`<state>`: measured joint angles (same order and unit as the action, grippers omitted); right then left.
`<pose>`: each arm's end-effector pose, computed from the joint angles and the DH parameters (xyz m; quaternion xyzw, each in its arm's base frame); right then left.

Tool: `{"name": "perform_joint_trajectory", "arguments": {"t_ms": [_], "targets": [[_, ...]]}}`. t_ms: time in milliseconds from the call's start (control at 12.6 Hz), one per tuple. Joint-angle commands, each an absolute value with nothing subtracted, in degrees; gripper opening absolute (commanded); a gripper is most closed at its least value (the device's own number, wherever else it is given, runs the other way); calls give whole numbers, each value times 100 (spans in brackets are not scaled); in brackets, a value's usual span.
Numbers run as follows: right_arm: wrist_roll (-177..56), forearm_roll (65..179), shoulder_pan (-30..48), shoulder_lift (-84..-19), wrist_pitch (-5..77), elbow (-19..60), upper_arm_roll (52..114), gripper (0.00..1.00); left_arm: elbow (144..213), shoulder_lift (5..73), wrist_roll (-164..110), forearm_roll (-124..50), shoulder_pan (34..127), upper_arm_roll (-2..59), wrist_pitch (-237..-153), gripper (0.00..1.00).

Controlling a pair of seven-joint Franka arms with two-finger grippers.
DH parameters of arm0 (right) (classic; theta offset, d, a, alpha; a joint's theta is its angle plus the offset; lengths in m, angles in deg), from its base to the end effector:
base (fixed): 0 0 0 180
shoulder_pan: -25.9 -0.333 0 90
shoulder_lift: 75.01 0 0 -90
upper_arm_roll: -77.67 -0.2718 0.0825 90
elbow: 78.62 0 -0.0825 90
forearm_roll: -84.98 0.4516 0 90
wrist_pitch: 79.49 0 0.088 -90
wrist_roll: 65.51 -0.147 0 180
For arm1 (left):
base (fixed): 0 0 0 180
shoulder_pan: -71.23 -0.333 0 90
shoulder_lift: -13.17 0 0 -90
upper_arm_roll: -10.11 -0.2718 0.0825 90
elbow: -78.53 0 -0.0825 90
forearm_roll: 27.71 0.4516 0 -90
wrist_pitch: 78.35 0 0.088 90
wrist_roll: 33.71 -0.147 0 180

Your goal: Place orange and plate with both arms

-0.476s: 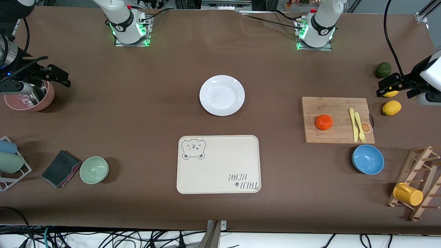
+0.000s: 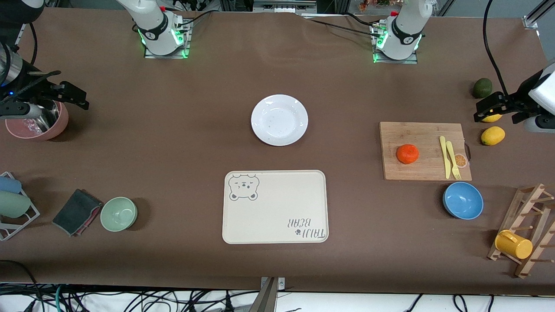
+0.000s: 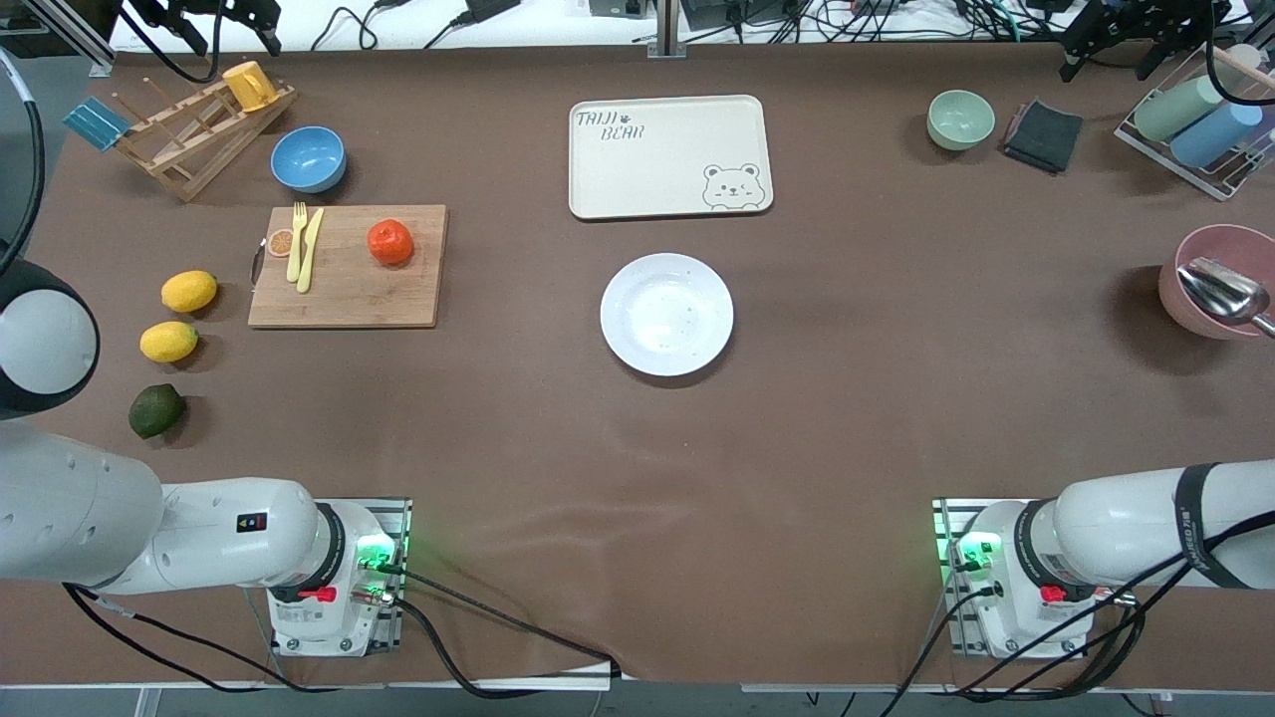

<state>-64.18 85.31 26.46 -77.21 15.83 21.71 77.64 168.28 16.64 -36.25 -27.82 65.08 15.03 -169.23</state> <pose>0.6114 -0.0049 0.4744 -0.9997 -0.0066 0.0245 0.0032 0.6360 0.0144 0.5060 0.9997 -0.0114 -0.0202 0.0042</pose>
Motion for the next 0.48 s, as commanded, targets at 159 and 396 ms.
{"name": "perform_joint_trajectory", "arguments": {"t_ms": [159, 396], "targets": [[-6331, 8577, 2599, -7756, 1525, 2157, 7802, 100, 16713, 1721, -3643, -2850, 6481, 1503, -16748, 100], [-6323, 8577, 2599, -7747, 1525, 2157, 7802, 100, 16712, 1721, -3582, -2841, 6490, 1503, -16747, 100]]}}
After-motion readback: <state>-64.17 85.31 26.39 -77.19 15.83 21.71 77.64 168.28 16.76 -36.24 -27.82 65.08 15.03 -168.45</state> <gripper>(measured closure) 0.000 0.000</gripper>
